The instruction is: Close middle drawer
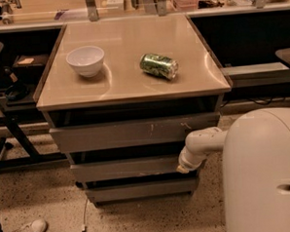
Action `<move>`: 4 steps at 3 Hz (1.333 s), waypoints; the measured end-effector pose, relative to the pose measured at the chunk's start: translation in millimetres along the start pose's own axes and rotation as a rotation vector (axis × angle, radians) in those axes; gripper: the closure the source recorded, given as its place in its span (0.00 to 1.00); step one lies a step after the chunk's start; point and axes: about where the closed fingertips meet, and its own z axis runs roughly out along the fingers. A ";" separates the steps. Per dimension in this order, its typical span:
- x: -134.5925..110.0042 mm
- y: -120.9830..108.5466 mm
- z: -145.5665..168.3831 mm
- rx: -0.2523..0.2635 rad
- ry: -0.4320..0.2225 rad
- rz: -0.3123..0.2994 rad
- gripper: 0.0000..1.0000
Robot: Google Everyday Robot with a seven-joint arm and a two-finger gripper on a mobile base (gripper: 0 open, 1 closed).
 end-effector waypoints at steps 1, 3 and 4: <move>0.0 0.0 0.0 0.000 0.000 0.000 0.59; 0.0 0.1 0.1 0.000 0.000 0.000 0.13; 0.0 0.1 0.1 0.000 0.000 0.000 0.00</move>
Offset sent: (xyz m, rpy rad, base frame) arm 0.0000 0.0000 0.0000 0.0000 0.0000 0.0000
